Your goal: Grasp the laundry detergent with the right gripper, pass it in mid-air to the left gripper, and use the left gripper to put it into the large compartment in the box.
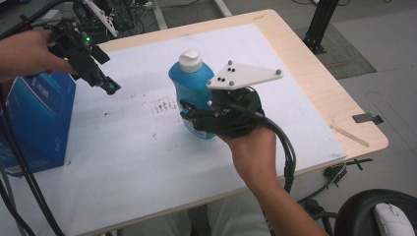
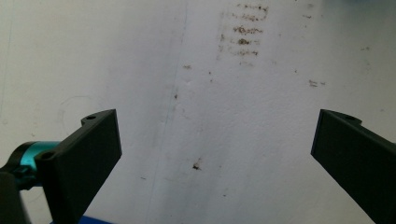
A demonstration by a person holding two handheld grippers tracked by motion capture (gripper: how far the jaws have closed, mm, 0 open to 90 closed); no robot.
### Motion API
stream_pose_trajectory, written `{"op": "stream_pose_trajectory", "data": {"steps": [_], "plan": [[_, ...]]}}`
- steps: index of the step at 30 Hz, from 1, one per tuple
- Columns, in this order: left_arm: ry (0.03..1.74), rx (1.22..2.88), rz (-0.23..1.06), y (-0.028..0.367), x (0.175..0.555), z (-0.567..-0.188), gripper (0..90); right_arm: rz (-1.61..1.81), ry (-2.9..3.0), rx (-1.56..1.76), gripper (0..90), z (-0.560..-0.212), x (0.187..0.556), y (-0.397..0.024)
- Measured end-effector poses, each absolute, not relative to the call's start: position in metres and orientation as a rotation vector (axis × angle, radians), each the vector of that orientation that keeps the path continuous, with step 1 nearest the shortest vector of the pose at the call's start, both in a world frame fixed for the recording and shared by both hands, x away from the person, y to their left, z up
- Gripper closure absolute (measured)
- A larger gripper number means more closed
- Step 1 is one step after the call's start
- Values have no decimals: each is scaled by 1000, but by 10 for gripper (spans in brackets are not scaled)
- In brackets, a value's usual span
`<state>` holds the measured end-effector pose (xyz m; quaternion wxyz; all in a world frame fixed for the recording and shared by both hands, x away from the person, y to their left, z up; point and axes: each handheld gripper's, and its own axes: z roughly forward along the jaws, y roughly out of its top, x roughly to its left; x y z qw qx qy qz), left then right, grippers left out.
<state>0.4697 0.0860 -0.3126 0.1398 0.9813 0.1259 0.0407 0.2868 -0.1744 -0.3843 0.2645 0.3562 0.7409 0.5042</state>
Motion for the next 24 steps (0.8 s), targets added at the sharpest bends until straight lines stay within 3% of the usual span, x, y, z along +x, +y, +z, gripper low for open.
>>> {"op": "stream_pose_trajectory", "data": {"steps": [24], "plan": [[327, 2839, 135, 80, 462, -308, 16, 1457, 2167, 806, 463, -363, 305, -224]]}}
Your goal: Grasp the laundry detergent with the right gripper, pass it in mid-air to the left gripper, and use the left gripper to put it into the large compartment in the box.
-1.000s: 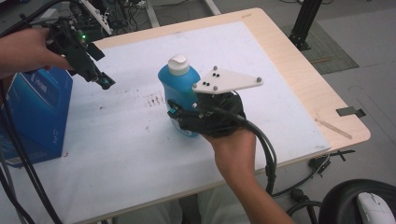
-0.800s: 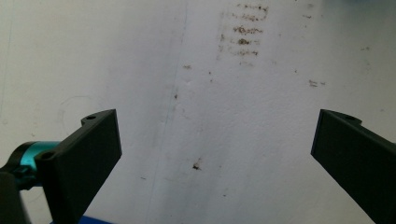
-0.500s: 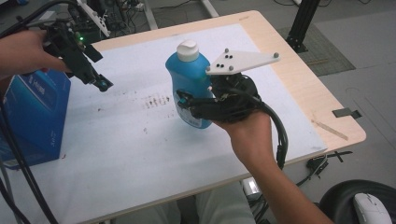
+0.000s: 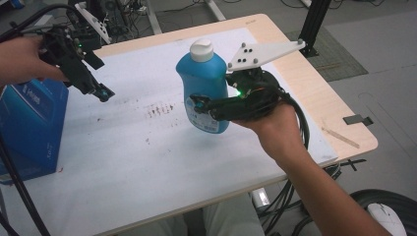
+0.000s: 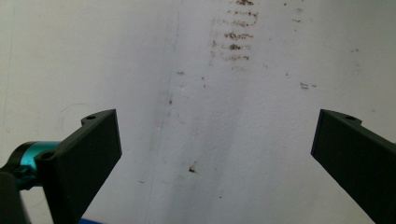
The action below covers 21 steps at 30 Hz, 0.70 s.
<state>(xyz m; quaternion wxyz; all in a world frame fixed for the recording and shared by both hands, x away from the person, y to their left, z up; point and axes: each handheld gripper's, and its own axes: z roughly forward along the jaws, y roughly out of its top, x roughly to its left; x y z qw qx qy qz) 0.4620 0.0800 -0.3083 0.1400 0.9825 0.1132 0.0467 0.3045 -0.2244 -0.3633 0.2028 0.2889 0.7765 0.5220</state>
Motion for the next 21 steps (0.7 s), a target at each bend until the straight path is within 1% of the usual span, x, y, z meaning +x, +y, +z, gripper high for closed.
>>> {"op": "stream_pose_trajectory", "data": {"steps": [21], "plan": [[312, 2841, 135, 79, 458, -308, 16, 1574, 2320, 565, 464, -364, 318, -249]]}}
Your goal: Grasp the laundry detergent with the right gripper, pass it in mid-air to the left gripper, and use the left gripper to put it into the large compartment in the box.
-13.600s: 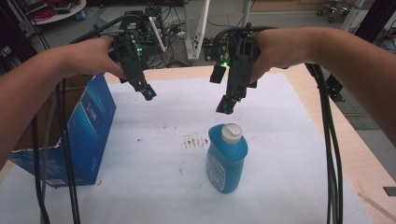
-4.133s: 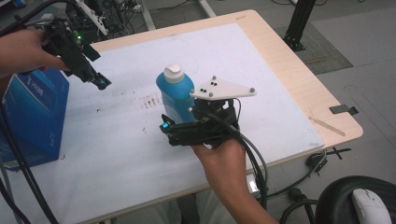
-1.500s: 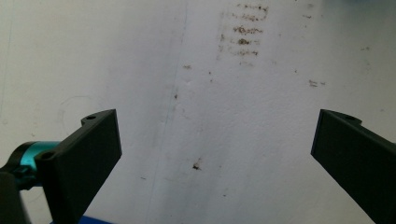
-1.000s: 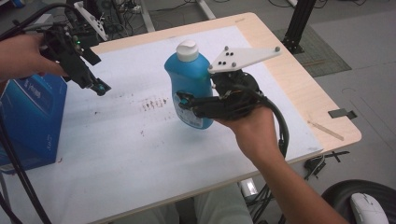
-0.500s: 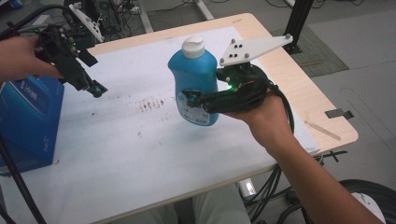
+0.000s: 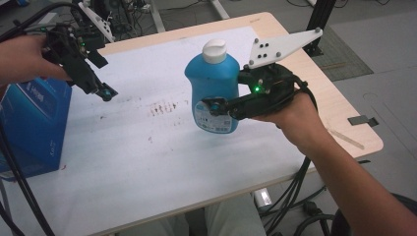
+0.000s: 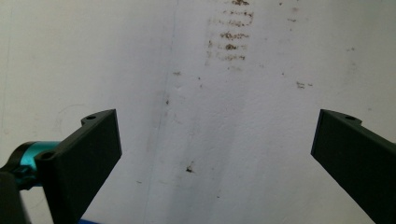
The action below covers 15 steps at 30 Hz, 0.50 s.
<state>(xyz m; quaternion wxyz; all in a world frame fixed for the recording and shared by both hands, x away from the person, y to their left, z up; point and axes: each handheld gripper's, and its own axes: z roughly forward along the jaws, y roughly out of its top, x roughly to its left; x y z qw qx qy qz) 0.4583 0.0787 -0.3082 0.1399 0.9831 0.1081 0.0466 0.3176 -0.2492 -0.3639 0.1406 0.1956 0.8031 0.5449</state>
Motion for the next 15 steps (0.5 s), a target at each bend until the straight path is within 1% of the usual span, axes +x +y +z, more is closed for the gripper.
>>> {"op": "stream_pose_trajectory", "data": {"steps": [15], "plan": [[308, 2842, 134, 79, 457, -310, 17, 1623, 2420, 440, 464, -357, 328, -263]]}}
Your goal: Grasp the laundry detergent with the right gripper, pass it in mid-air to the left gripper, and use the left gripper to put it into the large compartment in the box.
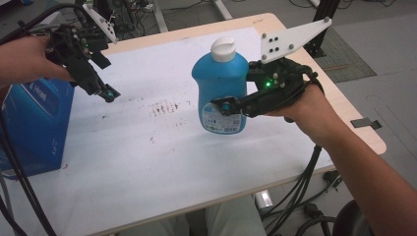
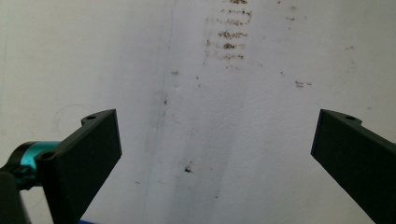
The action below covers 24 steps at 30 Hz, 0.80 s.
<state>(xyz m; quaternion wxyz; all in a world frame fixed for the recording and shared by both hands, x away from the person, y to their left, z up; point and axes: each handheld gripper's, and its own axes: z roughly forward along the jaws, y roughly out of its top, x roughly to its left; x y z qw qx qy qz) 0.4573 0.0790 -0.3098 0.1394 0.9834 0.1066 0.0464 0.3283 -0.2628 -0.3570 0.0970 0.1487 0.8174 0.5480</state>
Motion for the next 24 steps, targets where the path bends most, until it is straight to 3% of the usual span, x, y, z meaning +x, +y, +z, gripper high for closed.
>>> {"op": "stream_pose_trajectory", "data": {"steps": [24], "plan": [[270, 2849, 125, 71, 449, -309, 16, 1684, 2501, 275, 464, -344, 351, -287]]}}
